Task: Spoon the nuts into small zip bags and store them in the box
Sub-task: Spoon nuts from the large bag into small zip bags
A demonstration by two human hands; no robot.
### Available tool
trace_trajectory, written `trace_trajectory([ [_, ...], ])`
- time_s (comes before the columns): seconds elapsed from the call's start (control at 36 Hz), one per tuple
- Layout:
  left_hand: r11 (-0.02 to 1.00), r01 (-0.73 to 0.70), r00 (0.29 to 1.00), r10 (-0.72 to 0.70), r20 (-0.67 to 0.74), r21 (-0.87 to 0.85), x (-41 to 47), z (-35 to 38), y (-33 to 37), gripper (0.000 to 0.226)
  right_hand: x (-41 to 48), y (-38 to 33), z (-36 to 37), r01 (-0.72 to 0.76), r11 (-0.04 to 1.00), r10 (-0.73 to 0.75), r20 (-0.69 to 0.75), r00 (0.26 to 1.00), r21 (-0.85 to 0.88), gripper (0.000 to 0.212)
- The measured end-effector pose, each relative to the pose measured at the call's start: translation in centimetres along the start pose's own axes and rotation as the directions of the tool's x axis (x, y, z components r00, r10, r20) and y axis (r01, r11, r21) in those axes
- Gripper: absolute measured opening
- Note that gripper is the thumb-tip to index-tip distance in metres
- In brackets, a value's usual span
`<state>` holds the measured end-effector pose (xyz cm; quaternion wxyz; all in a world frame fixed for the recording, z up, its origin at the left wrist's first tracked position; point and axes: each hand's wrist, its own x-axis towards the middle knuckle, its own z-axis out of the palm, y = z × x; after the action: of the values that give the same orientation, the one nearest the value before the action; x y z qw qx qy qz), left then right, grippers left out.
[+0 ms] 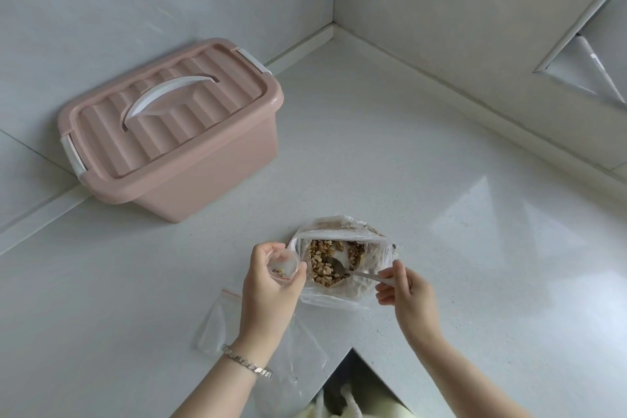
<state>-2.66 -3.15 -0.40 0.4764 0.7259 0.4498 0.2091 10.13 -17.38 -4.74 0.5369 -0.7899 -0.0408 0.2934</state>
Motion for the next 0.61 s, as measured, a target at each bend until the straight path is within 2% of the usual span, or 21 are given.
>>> trace_trajectory([
  [0.14,1.0,-0.006,1.0,0.006,0.019,0.02,-0.2,0.0,0.0,0.039,0.1,0.0,-0.1,-0.169,0.959,0.187,-0.061,0.981,0.228,0.039],
  [0.31,0.998,-0.01,0.998,0.006,0.061,0.066,0.0,0.5,-0.2,0.032,0.3,-0.6,-2.2,-0.18,0.936,0.22,-0.102,0.97,0.303,0.041],
  [0.44,0.989,0.007,0.988,-0.03,0.149,0.149,0.5,1.4,0.1,0.029,0.4,-2.5,-4.0,-0.138,0.934,0.179,-0.1,0.979,0.328,0.042],
  [0.61,0.974,-0.021,0.98,-0.025,0.198,0.226,0.9,2.5,1.2,0.031,-0.3,-6.3,-5.4,0.006,0.953,0.033,-0.123,0.992,0.304,0.043],
])
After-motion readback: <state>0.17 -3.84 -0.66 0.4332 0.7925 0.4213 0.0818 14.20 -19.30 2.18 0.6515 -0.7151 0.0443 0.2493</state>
